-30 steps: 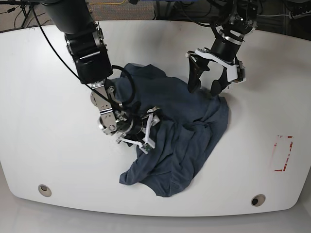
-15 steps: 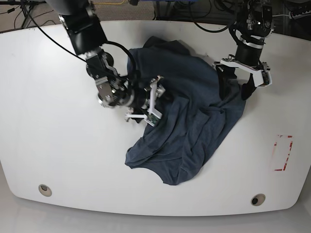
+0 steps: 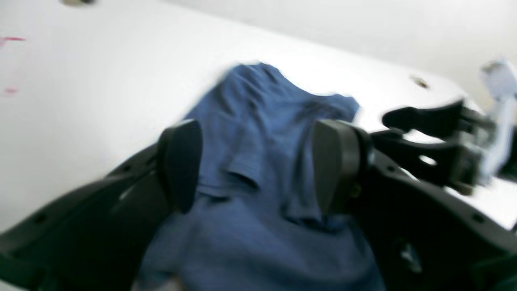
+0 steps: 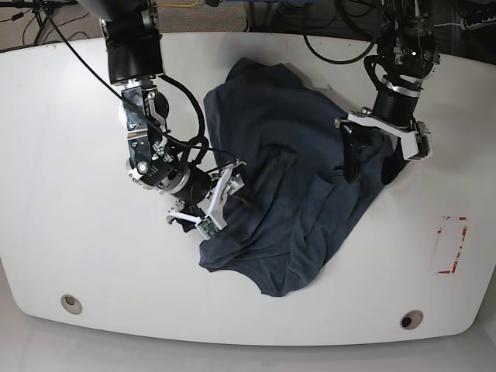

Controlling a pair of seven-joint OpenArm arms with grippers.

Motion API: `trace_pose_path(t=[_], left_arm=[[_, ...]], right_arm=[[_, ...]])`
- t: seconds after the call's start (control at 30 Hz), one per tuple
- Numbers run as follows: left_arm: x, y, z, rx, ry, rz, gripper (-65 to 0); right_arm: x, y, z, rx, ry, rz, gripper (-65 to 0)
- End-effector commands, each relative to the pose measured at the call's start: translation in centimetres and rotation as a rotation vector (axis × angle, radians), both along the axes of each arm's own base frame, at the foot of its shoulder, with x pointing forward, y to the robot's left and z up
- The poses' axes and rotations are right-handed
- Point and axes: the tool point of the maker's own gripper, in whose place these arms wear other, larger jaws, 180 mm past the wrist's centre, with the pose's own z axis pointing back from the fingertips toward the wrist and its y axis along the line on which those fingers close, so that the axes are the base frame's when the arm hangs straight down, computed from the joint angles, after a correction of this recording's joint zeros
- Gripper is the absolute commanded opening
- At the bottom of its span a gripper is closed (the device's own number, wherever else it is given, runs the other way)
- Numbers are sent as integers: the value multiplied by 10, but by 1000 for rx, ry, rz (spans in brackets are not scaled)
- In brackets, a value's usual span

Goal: Fold the T-shirt properly

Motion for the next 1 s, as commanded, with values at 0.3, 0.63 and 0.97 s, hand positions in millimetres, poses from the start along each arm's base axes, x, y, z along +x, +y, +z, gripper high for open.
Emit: trace_pose_path(t=[0.3,0.63,0.97], left_arm=[[-1,12,-14,30,36,11,-224],[-24,2,-43,-8,126,9,-242],[-23,-1,-50,-28,141,21,-240]], right_arm=[[-26,42,-16,-60,45,149,-225],[-30,26,-27,-82,74,129,-460],[-39,36,-31,-57,76,150,-431]])
